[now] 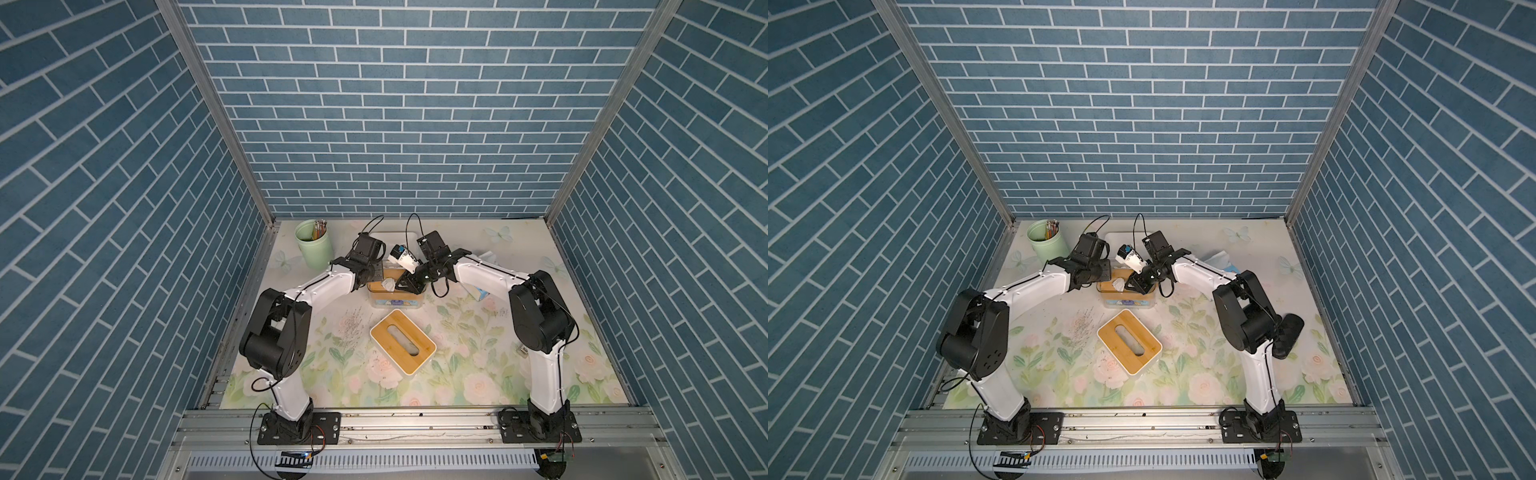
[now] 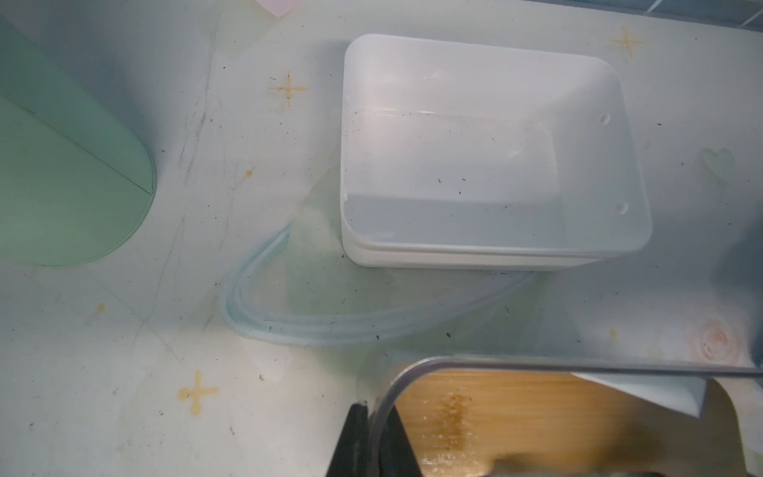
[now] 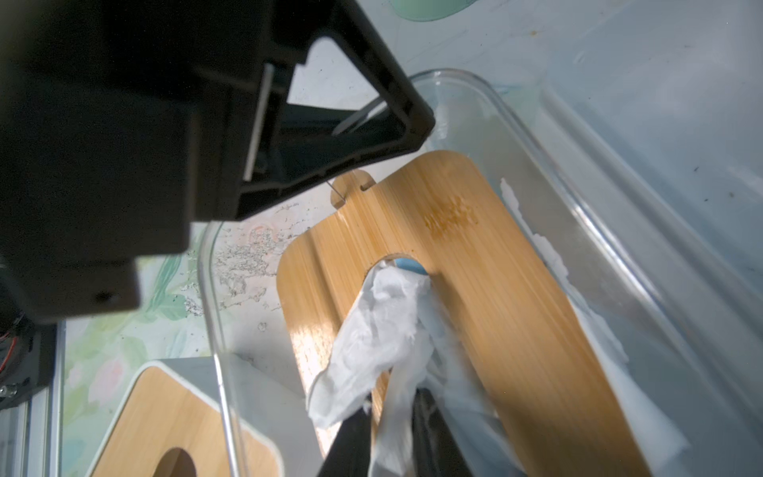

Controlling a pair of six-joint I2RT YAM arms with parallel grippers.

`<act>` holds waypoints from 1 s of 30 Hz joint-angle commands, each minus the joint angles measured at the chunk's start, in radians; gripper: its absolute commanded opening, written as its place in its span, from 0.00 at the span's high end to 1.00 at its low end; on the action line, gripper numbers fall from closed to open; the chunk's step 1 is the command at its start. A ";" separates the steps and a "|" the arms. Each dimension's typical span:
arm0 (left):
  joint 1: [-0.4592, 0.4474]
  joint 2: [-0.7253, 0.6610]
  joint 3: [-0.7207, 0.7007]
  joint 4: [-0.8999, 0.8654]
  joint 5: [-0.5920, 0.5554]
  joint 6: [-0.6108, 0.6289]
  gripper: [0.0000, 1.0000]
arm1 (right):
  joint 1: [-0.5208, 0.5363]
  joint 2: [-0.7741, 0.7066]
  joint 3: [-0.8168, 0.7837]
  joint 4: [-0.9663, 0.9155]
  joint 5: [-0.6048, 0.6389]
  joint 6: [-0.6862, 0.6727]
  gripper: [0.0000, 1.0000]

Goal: Put the tissue paper into the tissue box
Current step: Pull the paper towel from the tissue box.

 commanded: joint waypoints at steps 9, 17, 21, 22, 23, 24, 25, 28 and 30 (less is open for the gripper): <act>0.004 -0.016 -0.031 0.015 -0.013 -0.016 1.00 | -0.011 -0.039 -0.057 0.143 -0.180 0.093 1.00; 0.005 -0.018 -0.032 0.008 -0.034 -0.004 1.00 | -0.037 -0.077 -0.105 0.199 -0.234 0.120 1.00; 0.004 -0.016 -0.035 0.005 -0.048 0.002 1.00 | -0.048 -0.086 -0.118 0.230 -0.285 0.139 1.00; 0.005 -0.015 -0.034 0.003 -0.052 0.002 1.00 | -0.047 -0.086 -0.117 0.232 -0.287 0.138 1.00; 0.004 -0.016 -0.034 0.003 -0.055 0.003 1.00 | -0.048 -0.086 -0.117 0.232 -0.289 0.138 1.00; 0.004 -0.014 -0.032 0.001 -0.057 0.006 1.00 | -0.048 -0.087 -0.122 0.232 -0.292 0.136 1.00; 0.005 -0.016 -0.033 0.001 -0.057 0.005 1.00 | -0.048 -0.087 -0.123 0.232 -0.294 0.136 1.00; 0.004 -0.015 -0.032 0.001 -0.060 0.006 1.00 | -0.050 -0.088 -0.127 0.231 -0.310 0.128 1.00; 0.004 -0.013 -0.033 0.003 -0.060 0.006 1.00 | -0.050 -0.090 -0.129 0.231 -0.313 0.124 1.00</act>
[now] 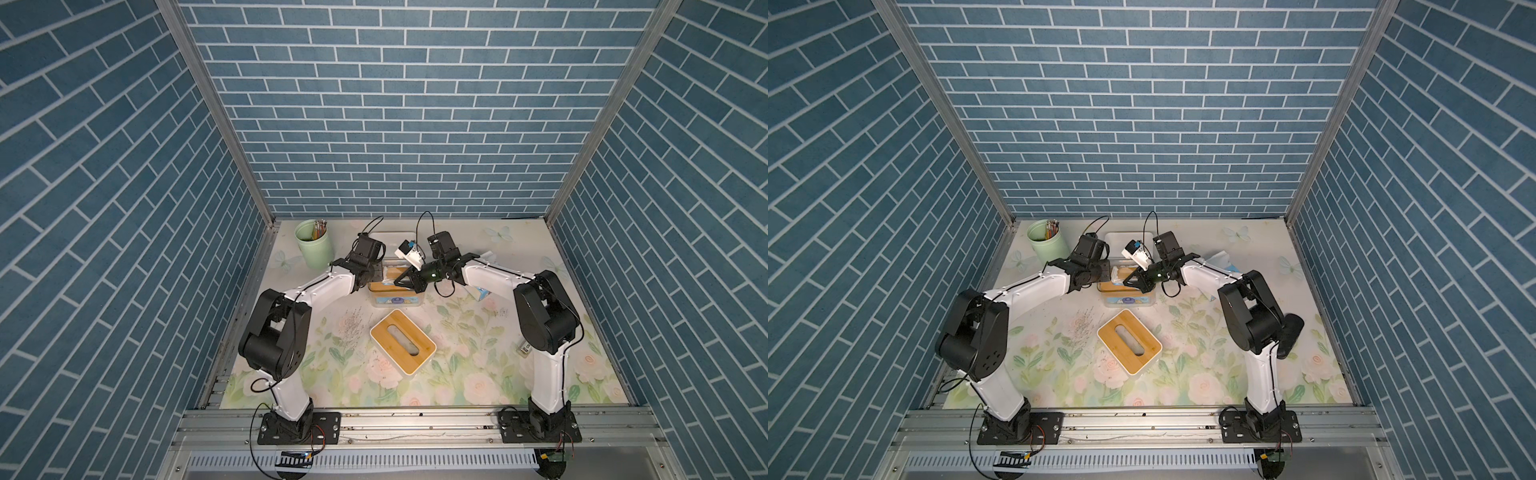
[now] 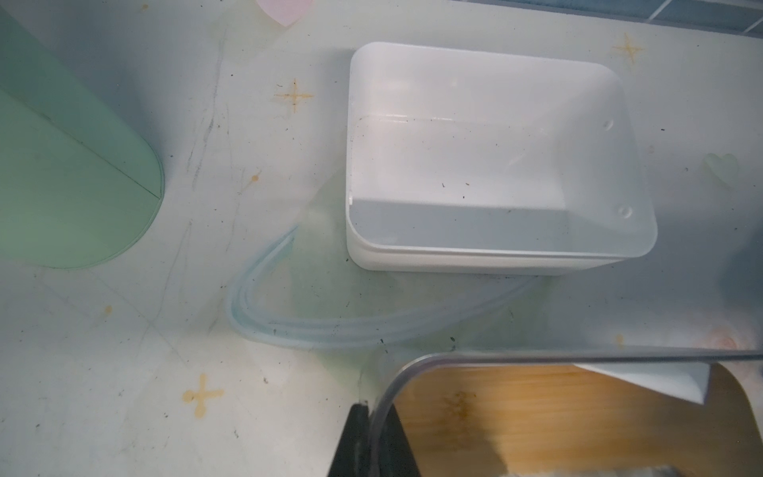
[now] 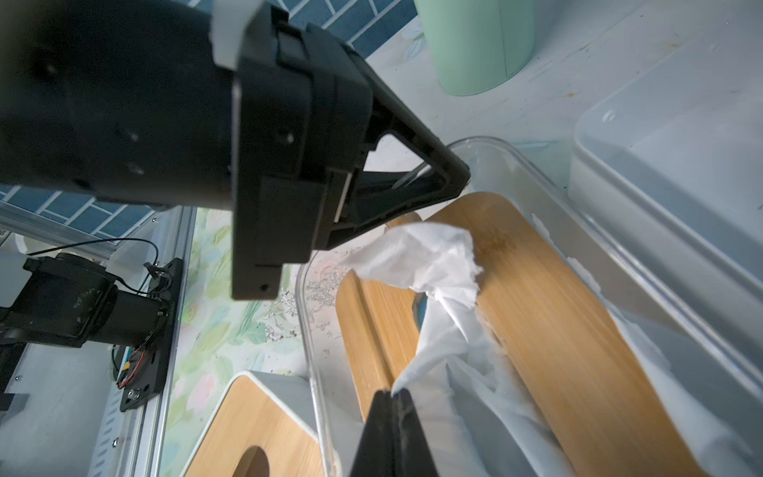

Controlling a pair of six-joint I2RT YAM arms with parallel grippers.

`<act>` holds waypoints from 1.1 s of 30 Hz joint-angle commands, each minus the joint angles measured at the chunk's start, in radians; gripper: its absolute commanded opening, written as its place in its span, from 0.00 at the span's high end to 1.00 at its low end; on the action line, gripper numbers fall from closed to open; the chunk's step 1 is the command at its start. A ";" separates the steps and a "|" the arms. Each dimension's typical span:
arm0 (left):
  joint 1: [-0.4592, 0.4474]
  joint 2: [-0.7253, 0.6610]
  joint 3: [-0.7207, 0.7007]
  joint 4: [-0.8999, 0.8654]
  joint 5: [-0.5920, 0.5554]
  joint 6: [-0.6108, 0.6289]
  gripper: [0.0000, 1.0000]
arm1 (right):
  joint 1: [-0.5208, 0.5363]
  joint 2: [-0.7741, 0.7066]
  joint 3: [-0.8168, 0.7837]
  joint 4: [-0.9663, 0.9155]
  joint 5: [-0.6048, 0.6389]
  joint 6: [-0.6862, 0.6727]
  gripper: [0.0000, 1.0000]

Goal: Put the tissue paper into the tissue box
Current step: Pull the paper towel from the tissue box.

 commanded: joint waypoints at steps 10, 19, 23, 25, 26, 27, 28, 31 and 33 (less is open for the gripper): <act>0.005 -0.006 -0.023 -0.015 -0.042 0.005 1.00 | -0.001 -0.080 -0.019 0.034 -0.077 -0.002 1.00; 0.006 -0.011 -0.029 -0.011 -0.039 0.008 1.00 | -0.006 -0.078 -0.010 0.052 -0.047 0.027 1.00; 0.005 -0.017 -0.045 0.004 -0.036 0.014 1.00 | -0.007 -0.078 -0.002 0.058 -0.016 0.044 1.00; 0.006 -0.020 -0.053 0.012 -0.036 0.018 1.00 | -0.008 -0.075 0.002 0.063 0.003 0.059 1.00; 0.004 -0.020 -0.059 0.018 -0.037 0.019 1.00 | -0.010 -0.075 0.005 0.065 0.013 0.065 1.00; 0.004 -0.023 -0.062 0.020 -0.036 0.019 1.00 | -0.010 -0.075 0.004 0.067 0.021 0.071 1.00; 0.004 -0.024 -0.066 0.025 -0.036 0.020 1.00 | -0.011 -0.073 0.006 0.072 0.029 0.078 1.00; 0.002 -0.032 -0.074 0.035 -0.037 0.024 1.00 | -0.015 -0.073 0.007 0.084 0.046 0.098 1.00; 0.002 -0.031 -0.077 0.036 -0.036 0.025 1.00 | -0.017 -0.073 0.009 0.093 0.049 0.108 1.00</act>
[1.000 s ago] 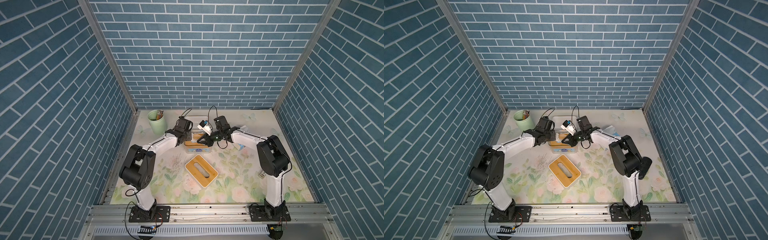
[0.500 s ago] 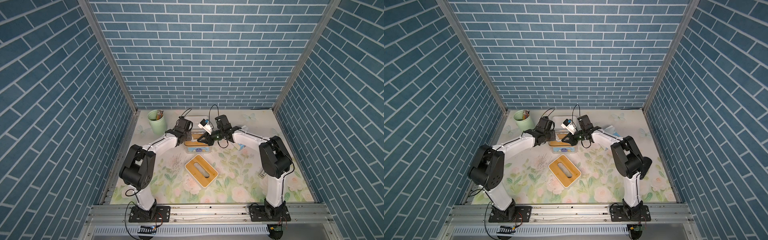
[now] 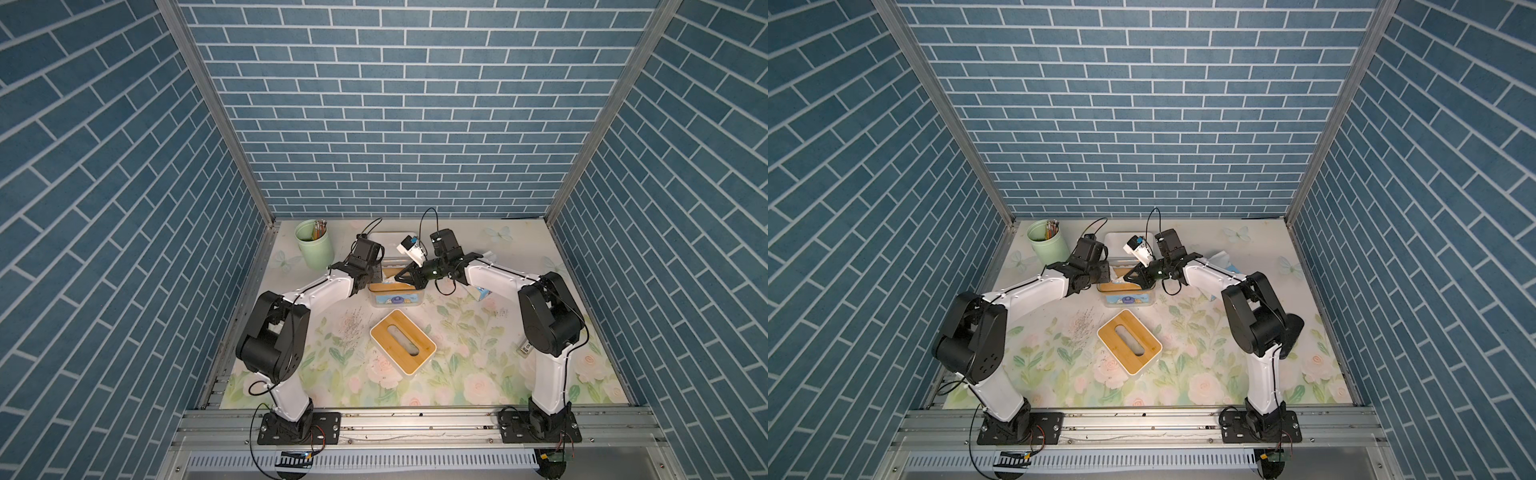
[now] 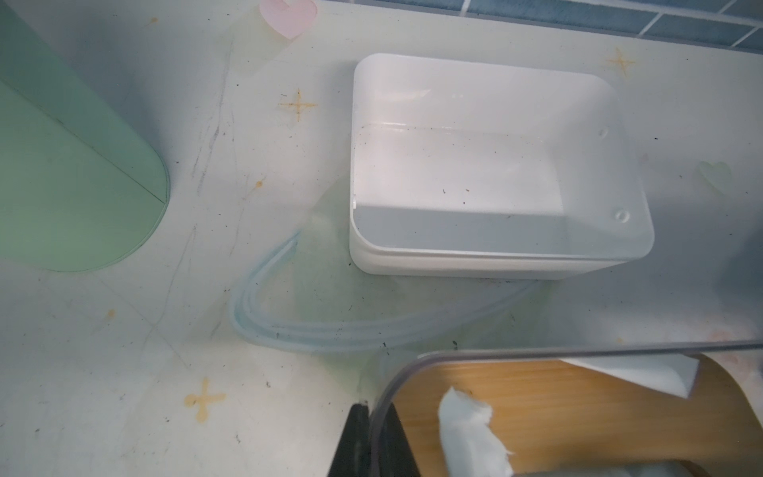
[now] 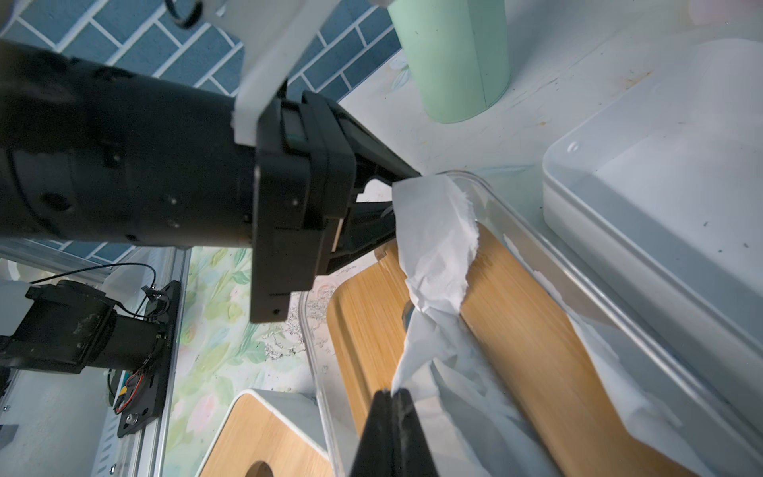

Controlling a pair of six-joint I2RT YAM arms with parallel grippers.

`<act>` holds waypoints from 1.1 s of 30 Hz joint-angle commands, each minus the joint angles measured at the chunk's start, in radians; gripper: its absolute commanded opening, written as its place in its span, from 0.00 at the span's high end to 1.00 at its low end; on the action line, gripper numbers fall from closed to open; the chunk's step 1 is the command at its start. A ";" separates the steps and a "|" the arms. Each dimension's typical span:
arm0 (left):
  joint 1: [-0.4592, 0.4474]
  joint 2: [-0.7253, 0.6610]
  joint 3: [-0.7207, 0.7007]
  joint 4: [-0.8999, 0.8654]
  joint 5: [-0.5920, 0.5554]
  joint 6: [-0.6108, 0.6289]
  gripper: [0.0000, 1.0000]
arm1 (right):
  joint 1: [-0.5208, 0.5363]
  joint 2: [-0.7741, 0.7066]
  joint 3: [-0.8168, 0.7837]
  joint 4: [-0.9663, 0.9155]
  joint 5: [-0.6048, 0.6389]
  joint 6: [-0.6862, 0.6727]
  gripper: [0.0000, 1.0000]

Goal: Put the tissue paper into the tissue box
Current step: Pull the paper towel from the tissue box.

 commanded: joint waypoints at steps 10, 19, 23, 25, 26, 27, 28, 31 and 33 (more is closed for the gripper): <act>0.002 -0.009 -0.032 -0.018 -0.027 0.014 1.00 | -0.011 -0.055 0.005 0.071 -0.045 0.033 1.00; 0.002 -0.012 -0.026 -0.018 -0.025 0.005 0.94 | -0.017 -0.067 -0.012 0.086 -0.076 0.030 1.00; 0.003 -0.012 -0.027 -0.016 -0.024 0.004 0.93 | -0.017 -0.066 0.000 0.084 -0.075 0.033 1.00; 0.002 -0.012 -0.029 -0.016 -0.023 0.004 0.92 | -0.017 -0.064 0.003 0.085 -0.078 0.033 1.00; 0.002 -0.011 -0.029 -0.016 -0.025 0.005 0.92 | -0.017 -0.064 0.005 0.087 -0.084 0.036 1.00; 0.002 -0.011 -0.028 -0.017 -0.025 0.006 0.92 | -0.017 -0.064 0.003 0.090 -0.086 0.038 1.00; 0.003 -0.012 -0.028 -0.018 -0.025 0.005 0.92 | -0.017 -0.066 0.001 0.093 -0.087 0.040 1.00; 0.002 -0.013 -0.029 -0.018 -0.023 0.007 0.92 | -0.019 -0.069 0.002 0.093 -0.086 0.040 1.00; 0.002 -0.014 -0.030 -0.017 -0.025 0.008 0.92 | -0.020 -0.071 -0.001 0.095 -0.087 0.042 1.00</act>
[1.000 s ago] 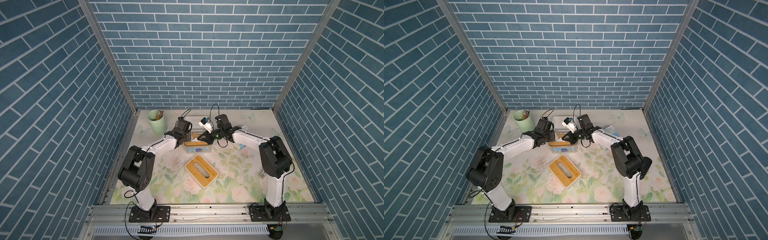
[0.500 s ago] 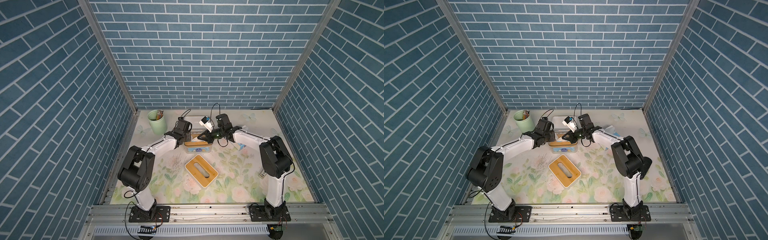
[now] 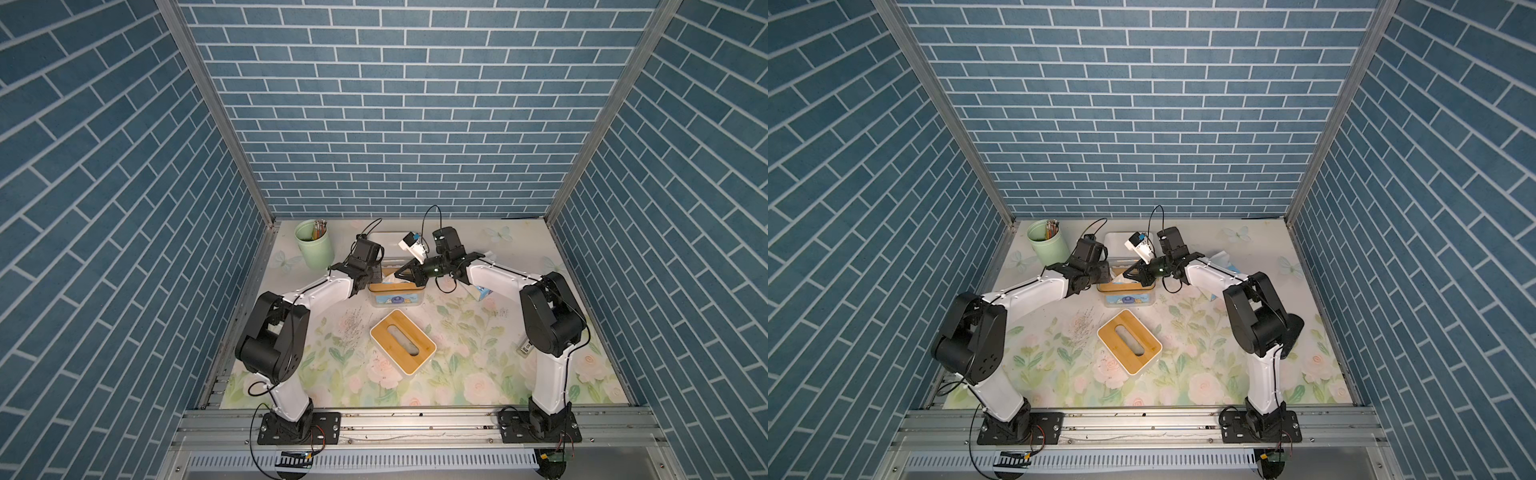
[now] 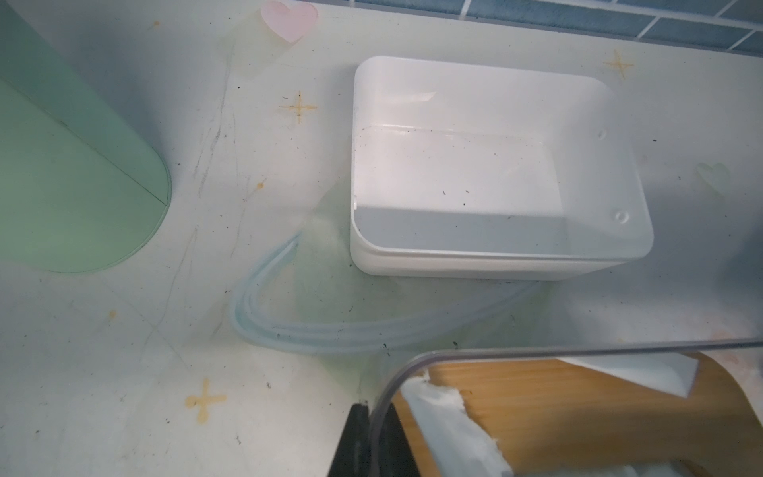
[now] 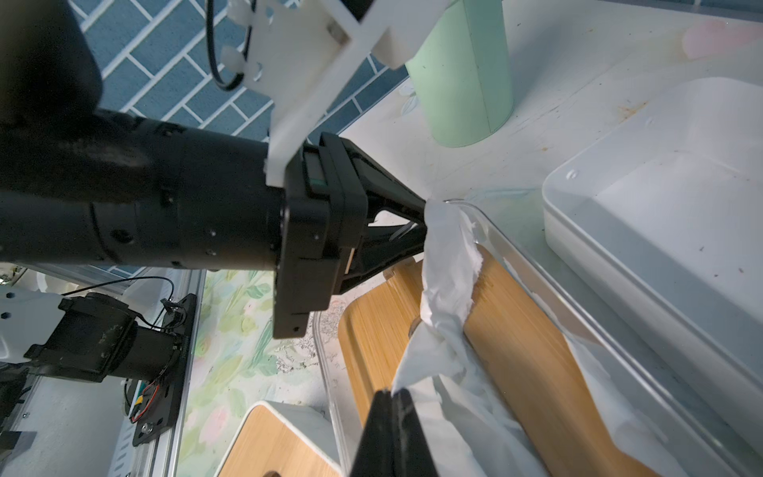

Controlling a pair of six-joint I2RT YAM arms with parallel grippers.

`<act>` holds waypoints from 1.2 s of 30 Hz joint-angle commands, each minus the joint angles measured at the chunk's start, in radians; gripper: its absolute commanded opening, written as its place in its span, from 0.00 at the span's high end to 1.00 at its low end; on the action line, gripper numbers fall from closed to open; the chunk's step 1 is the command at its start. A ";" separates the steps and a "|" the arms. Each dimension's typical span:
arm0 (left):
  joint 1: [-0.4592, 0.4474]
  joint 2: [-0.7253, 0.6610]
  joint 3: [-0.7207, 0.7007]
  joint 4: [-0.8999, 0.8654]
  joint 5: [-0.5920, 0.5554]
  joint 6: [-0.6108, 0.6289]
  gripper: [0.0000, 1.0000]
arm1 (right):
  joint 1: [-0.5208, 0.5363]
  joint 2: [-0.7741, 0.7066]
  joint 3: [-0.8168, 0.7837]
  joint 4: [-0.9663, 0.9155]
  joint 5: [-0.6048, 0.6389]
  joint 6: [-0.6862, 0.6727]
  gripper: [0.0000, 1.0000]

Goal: Put the tissue paper into the tissue box
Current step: Pull the paper towel from the tissue box.

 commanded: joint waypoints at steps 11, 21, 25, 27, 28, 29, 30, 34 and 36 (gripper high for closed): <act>0.002 -0.012 -0.028 -0.028 -0.025 0.005 0.90 | -0.009 -0.055 -0.005 0.063 -0.018 0.030 1.00; 0.002 -0.028 -0.029 -0.029 -0.008 0.000 0.85 | -0.010 0.036 0.097 -0.056 0.175 0.048 0.81; 0.002 -0.042 -0.034 -0.030 -0.003 -0.003 0.78 | -0.009 0.029 0.113 -0.060 0.196 0.048 0.74; 0.002 -0.046 -0.034 -0.030 0.001 -0.004 0.74 | -0.011 0.016 0.118 -0.070 0.210 0.039 0.72; 0.002 -0.048 -0.034 -0.031 0.002 -0.007 0.71 | -0.012 0.007 0.120 -0.078 0.218 0.031 0.71; 0.002 -0.050 -0.034 -0.033 0.005 -0.007 0.69 | -0.014 -0.003 0.119 -0.084 0.225 0.025 0.68; 0.002 -0.053 -0.031 -0.034 0.006 -0.009 0.67 | -0.015 -0.014 0.117 -0.092 0.233 0.018 0.67; 0.002 -0.073 -0.028 -0.041 0.015 -0.016 0.62 | -0.020 -0.093 0.072 -0.095 0.265 -0.004 0.60; 0.003 -0.091 -0.028 -0.042 0.018 -0.019 0.60 | -0.020 -0.141 0.031 -0.083 0.293 -0.005 0.57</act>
